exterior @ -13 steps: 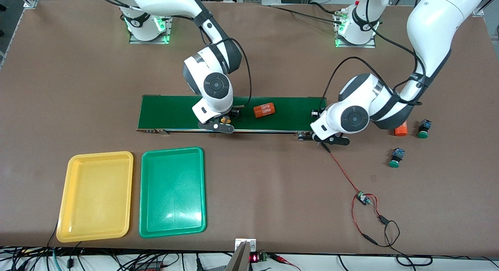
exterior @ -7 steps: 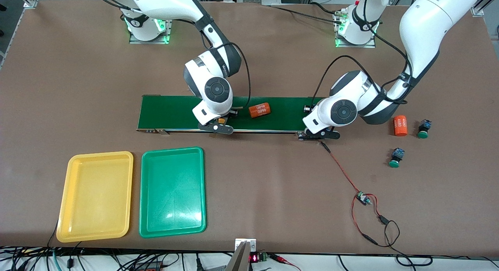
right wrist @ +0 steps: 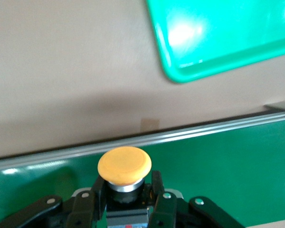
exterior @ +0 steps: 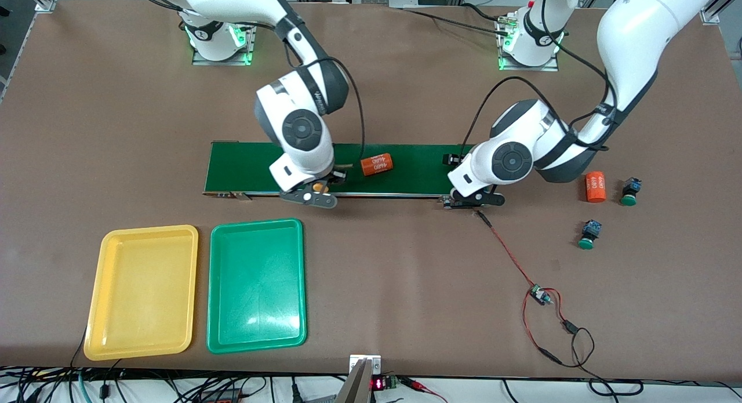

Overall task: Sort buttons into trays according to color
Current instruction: 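Move the yellow button over the yellow tray while the left gripper grasps green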

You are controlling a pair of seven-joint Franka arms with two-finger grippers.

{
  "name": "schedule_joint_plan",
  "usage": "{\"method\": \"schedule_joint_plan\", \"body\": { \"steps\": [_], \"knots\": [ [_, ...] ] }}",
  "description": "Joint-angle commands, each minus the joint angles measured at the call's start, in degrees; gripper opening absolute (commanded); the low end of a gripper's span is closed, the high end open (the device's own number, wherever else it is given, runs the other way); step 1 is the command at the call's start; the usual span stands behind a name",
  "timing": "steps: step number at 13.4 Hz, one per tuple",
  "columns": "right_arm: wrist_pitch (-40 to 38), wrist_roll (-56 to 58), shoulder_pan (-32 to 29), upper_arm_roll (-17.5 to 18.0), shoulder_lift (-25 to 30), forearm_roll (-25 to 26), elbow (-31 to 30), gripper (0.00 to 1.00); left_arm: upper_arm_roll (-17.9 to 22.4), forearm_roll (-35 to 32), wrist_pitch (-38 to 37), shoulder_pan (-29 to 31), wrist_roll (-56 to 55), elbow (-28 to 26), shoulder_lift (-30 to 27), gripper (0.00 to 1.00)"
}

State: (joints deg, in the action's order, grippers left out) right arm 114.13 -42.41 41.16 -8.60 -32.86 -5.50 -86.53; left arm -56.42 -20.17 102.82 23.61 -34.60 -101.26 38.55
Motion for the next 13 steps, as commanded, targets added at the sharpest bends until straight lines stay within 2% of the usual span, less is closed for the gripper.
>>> {"method": "schedule_joint_plan", "body": {
  "steps": [1, 4, 6, 9, 11, 13],
  "knots": [
    [-1.5, 1.6, -6.2, 0.8, 1.7, -0.2, 1.2, 0.00, -1.1, 0.5, -9.5, 2.4, 1.5, 8.8, -0.7, 1.00],
    [-0.8, 5.2, -9.9, -0.1, 1.4, 0.3, 1.2, 0.00, 0.3, -0.6, -9.4, 8.5, 3.6, 9.9, 0.3, 1.00],
    [-0.2, 7.0, -14.8, -0.2, 0.4, 0.1, 1.9, 0.00, 1.5, -5.6, -6.3, 11.6, 13.7, 9.8, 1.5, 1.00],
    [-0.1, 12.9, -21.6, -0.1, -3.2, 0.1, 5.5, 0.00, 8.9, -9.3, -1.1, 12.0, 28.5, 9.7, 1.6, 1.00],
    [-0.1, 19.2, -25.1, -0.3, -5.5, 1.3, 6.1, 0.00, 11.8, -14.0, 3.9, 12.0, 38.9, 9.4, 2.8, 1.00],
    [2.5, 23.6, -29.2, -0.2, -7.4, 1.3, 6.2, 0.00, 14.5, -15.0, 9.6, 11.9, 44.6, 9.5, 4.0, 1.00]
  ]
}}
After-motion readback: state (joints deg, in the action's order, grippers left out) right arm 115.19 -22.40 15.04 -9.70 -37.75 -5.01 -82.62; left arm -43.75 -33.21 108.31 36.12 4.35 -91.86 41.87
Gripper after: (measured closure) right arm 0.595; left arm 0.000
